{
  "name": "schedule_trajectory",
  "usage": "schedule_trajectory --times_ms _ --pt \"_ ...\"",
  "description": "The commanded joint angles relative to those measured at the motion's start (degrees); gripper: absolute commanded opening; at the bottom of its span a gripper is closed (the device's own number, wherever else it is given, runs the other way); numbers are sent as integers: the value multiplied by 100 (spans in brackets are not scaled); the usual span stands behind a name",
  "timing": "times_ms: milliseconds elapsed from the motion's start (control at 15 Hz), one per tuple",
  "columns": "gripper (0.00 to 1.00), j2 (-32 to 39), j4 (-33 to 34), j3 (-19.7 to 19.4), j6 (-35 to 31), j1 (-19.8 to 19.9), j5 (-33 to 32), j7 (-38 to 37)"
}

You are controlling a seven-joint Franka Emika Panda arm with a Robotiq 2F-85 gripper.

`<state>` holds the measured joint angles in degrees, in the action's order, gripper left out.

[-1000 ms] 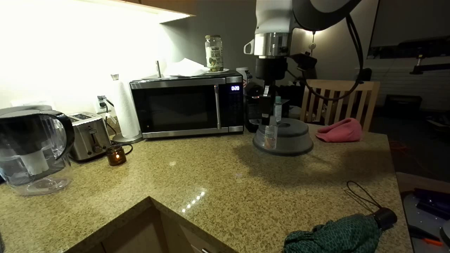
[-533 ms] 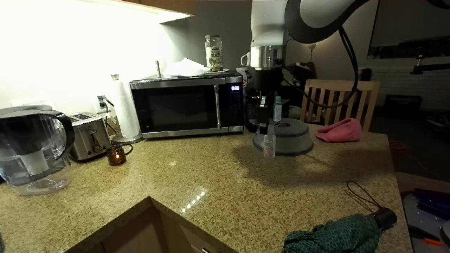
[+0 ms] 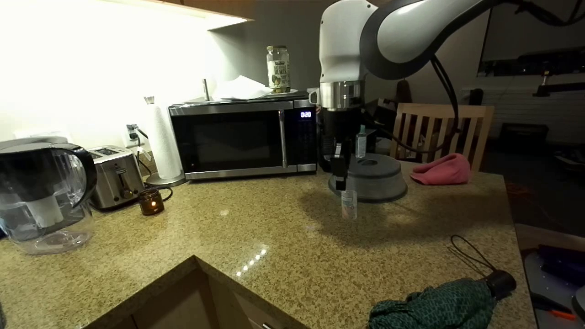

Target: Pick up the bottle and put it on the counter

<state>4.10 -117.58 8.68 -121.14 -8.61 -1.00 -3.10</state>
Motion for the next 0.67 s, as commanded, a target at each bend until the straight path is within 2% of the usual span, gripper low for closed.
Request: schedule_trajectory --times_ms 0,600 --pt "8 150 -47 0 -198 -17 52 7" --pt "8 456 -18 25 -349 -46 99 5"
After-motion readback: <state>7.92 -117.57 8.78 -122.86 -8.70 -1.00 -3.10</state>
